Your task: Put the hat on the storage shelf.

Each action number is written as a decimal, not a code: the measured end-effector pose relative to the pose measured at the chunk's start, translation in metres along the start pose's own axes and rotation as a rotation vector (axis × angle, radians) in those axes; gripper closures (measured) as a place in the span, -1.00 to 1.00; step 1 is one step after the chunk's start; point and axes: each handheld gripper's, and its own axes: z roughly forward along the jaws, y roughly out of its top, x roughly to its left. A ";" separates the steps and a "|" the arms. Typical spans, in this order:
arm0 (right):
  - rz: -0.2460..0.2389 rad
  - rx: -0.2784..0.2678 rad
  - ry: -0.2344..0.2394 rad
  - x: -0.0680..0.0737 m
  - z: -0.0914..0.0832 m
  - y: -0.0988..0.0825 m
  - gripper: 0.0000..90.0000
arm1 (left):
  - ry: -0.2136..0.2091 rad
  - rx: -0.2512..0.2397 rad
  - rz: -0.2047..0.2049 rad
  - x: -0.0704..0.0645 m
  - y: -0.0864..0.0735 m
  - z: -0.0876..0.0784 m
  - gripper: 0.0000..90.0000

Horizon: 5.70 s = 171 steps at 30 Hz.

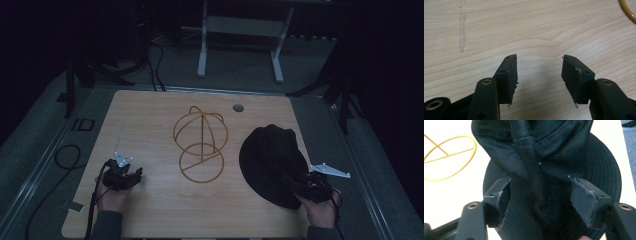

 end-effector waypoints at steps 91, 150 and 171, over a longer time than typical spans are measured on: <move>-0.252 0.395 -0.067 0.020 0.024 0.066 -0.16 | -0.018 0.042 -0.023 0.005 -0.010 0.007 0.06; -0.446 0.544 -0.038 0.025 0.071 0.121 0.96 | -0.032 0.041 -0.058 0.009 -0.010 0.008 0.02; -0.499 0.496 -0.008 0.040 0.068 0.150 0.96 | -0.039 0.035 -0.069 0.010 -0.011 0.008 0.01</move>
